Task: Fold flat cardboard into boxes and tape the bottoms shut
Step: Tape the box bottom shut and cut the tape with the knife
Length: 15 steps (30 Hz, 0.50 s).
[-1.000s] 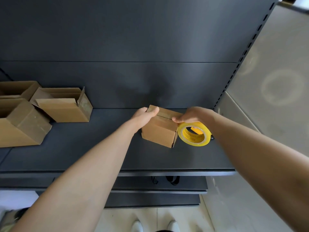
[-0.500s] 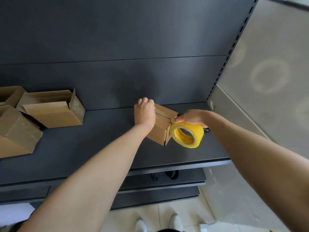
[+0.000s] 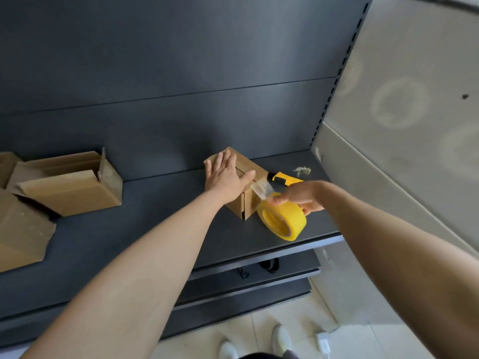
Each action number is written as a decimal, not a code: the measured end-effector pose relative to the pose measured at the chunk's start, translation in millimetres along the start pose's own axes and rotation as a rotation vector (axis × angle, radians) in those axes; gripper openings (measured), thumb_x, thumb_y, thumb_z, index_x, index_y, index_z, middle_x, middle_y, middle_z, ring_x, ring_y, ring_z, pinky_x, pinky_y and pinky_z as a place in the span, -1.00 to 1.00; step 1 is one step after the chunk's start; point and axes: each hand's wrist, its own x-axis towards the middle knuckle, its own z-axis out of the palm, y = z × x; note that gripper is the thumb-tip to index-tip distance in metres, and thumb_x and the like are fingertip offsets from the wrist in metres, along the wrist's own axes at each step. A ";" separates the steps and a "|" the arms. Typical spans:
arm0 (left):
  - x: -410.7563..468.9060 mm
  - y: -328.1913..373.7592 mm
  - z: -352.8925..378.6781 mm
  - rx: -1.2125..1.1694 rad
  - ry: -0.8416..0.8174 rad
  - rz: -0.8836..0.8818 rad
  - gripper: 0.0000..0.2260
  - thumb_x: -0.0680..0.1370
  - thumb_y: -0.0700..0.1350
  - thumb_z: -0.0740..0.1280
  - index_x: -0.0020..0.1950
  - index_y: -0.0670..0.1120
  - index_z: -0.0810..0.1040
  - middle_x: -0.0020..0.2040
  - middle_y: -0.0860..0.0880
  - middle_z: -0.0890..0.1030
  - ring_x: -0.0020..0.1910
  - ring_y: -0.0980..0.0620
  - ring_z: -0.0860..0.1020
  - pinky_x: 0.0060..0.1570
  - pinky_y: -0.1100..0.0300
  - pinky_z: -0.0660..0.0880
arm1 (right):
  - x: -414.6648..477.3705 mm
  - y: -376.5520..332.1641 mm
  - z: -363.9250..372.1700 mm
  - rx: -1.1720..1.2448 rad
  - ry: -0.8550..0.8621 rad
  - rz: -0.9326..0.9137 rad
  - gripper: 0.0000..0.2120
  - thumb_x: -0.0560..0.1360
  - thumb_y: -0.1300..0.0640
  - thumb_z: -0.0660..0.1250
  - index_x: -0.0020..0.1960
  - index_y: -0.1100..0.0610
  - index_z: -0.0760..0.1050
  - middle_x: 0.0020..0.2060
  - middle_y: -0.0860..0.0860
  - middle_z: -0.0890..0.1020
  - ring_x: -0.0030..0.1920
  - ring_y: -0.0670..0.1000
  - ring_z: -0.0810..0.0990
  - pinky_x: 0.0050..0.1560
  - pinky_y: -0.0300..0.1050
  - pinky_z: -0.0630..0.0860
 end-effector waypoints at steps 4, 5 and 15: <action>0.1 -2.8 -2.0 0.015 -0.033 0.007 -0.05 0.41 0.50 0.00 0.57 -0.10 -0.11 0.58 -0.05 -0.18 0.54 -0.02 -0.24 0.38 -0.09 -0.42 | 10.4 5.9 21.7 -0.094 0.169 0.020 0.06 0.23 -0.49 0.29 0.53 0.11 0.15 0.48 0.07 0.28 0.43 0.18 0.30 0.38 0.17 0.31; -0.5 -1.3 -0.7 0.032 -0.037 0.014 0.04 0.35 0.55 0.04 0.57 -0.11 -0.13 0.58 -0.06 -0.19 0.54 -0.03 -0.25 0.35 -0.07 -0.44 | 10.4 5.1 23.2 -0.121 0.190 0.013 0.07 0.23 -0.51 0.26 0.53 0.11 0.14 0.50 0.06 0.24 0.45 0.19 0.26 0.38 0.18 0.31; -2.3 -3.8 -1.5 0.123 0.009 0.121 -0.11 0.51 0.27 0.23 0.55 -0.26 -0.10 0.56 -0.23 -0.11 0.55 -0.13 -0.18 0.48 0.03 -0.25 | 3.2 -0.4 25.1 0.133 -0.102 -0.032 -0.40 0.36 0.04 0.48 0.34 0.19 0.41 0.16 0.10 0.61 0.13 0.10 0.59 0.25 0.08 0.46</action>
